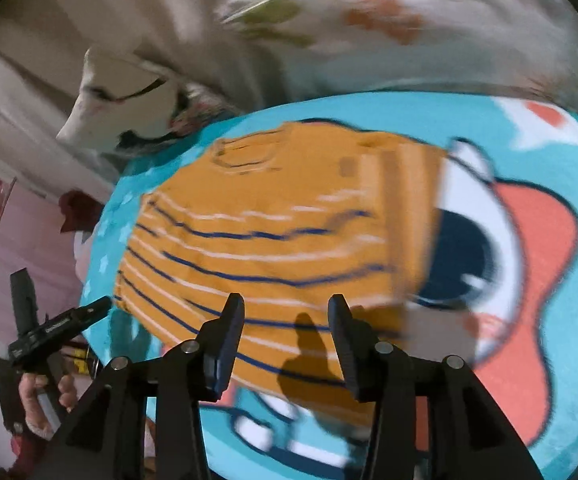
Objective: Fold small clothes
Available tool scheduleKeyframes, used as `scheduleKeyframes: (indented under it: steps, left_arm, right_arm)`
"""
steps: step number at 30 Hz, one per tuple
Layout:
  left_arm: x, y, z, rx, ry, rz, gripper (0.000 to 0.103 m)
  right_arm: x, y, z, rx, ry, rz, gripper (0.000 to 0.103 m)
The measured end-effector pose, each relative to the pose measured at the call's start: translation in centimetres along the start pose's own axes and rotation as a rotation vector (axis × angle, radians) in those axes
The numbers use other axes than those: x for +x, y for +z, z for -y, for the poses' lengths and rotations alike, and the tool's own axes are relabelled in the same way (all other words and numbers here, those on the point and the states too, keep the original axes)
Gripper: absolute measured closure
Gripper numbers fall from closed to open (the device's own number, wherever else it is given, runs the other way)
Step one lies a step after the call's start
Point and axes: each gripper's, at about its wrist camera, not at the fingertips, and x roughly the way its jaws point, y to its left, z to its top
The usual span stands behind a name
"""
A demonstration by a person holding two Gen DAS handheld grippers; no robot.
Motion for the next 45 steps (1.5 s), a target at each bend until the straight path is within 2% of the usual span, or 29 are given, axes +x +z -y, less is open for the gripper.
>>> scheduleKeyframes:
  steps: [5, 12, 15, 20, 28, 29, 30, 35, 45]
  left_arm:
    - [1.8, 2.4, -2.3, 0.025, -0.019, -0.042, 0.048]
    - [4.0, 3.7, -4.0, 0.059, -0.078, -0.092, 0.048]
    - [4.8, 3.6, -4.2, 0.056, -0.121, -0.119, 0.048]
    - [5.2, 3.4, -4.0, 0.051, -0.185, -0.13, 0.044]
    - [5.2, 3.4, -4.4, 0.038, -0.217, -0.14, 0.045]
    - [5.2, 3.4, -4.3, 0.039, -0.224, -0.141, 0.055]
    - [5.4, 3.4, -4.2, 0.038, -0.242, -0.154, 0.071]
    - [5.5, 3.5, -3.9, 0.038, -0.248, -0.155, 0.088]
    - [4.7, 3.6, -4.6, -0.008, -0.282, -0.146, 0.092]
  right_arm:
    - [5.9, 2.4, -7.2, -0.064, 0.04, -0.085, 0.055]
    - [14.0, 5.2, -17.2, -0.178, 0.05, -0.163, 0.054]
    - [16.7, 6.2, -19.4, -0.19, 0.046, -0.194, 0.054]
    - [21.1, 7.6, -22.0, -0.225, -0.032, -0.234, 0.054]
    - [24.6, 8.7, -23.0, -0.196, -0.082, -0.265, 0.044]
    - [24.8, 8.7, -23.2, -0.197, -0.086, -0.265, 0.042]
    - [24.9, 8.8, -23.3, -0.198, -0.089, -0.266, 0.039]
    - [25.5, 9.0, -23.8, -0.198, -0.107, -0.274, 0.032]
    - [27.5, 8.6, -26.0, -0.281, -0.197, -0.308, 0.015]
